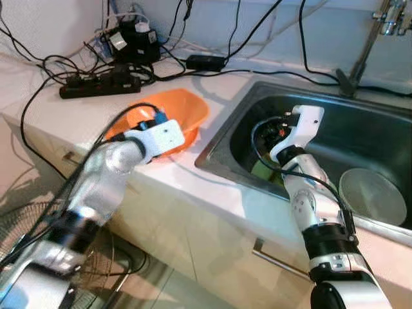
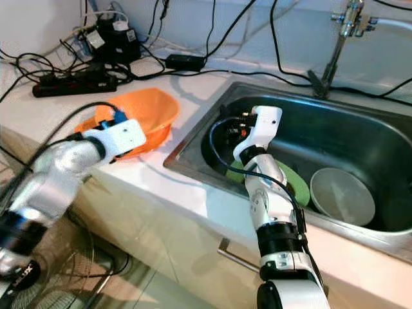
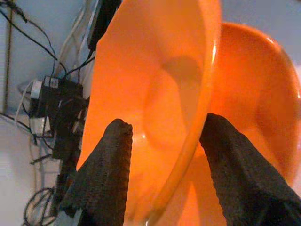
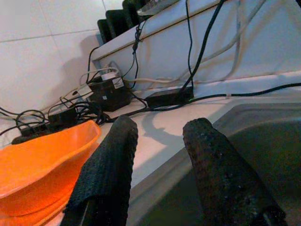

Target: Kitchen organization

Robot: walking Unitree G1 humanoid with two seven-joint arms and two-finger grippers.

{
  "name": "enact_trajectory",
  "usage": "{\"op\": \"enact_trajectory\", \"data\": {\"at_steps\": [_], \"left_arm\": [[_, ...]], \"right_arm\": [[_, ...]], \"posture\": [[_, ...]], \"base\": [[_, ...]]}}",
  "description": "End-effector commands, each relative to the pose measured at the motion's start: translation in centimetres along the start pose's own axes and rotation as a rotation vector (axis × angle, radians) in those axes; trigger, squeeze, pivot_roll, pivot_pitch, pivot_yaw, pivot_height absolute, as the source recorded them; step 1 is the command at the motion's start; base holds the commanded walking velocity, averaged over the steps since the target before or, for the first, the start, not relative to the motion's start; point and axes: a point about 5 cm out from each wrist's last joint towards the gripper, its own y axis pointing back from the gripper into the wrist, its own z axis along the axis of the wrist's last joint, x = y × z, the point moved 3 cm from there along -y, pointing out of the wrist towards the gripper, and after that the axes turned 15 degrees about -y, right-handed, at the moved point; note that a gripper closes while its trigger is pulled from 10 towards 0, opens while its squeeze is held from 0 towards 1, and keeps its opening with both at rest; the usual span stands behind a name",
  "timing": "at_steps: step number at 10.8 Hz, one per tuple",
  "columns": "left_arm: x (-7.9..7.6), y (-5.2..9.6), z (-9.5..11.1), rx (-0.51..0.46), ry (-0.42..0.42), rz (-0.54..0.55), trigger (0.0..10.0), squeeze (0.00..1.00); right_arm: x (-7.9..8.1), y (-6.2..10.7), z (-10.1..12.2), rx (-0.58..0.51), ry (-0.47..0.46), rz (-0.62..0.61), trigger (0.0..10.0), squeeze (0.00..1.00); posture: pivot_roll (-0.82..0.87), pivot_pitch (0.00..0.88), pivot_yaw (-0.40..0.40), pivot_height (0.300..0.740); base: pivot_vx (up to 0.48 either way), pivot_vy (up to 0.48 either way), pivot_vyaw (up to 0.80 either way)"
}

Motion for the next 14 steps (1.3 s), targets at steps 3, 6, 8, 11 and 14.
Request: {"op": "enact_trajectory", "data": {"at_steps": [3,6,8,11,14], "left_arm": [[-0.4,-0.5,-0.3,0.024,-0.037,0.010,0.0,0.00],[-0.6,-0.6,-0.7,0.034,-0.055,0.010,0.0,0.00],[-0.1,-0.4,-1.2,0.053,-0.068,0.038,0.0,0.00],[2.1,-0.4,-0.6,0.041,-0.135,0.159,0.0,0.00],[4.2,-0.1,2.1,-0.078,-0.261,0.335,5.5,0.00]], "right_arm": [[0.6,-0.4,0.2,0.001,0.002,0.020,10.0,0.00],[0.7,-0.4,0.0,0.007,0.003,0.021,10.0,0.00],[1.0,-0.5,0.2,0.000,0.003,0.030,10.0,0.00],[1.2,-0.8,0.3,-0.012,0.001,0.029,10.0,0.00],[0.9,-0.9,1.0,-0.041,-0.003,0.002,10.0,0.00]], "posture": [[0.15,0.000,0.073,0.740],[0.15,0.000,0.079,0.740],[0.14,0.000,0.083,0.740],[0.14,0.000,0.083,0.740],[0.14,0.000,0.087,0.740]], "base": [[0.000,0.000,0.00],[0.000,0.000,0.00],[0.000,0.000,0.00],[0.000,0.000,0.00],[0.000,0.000,0.00]]}}
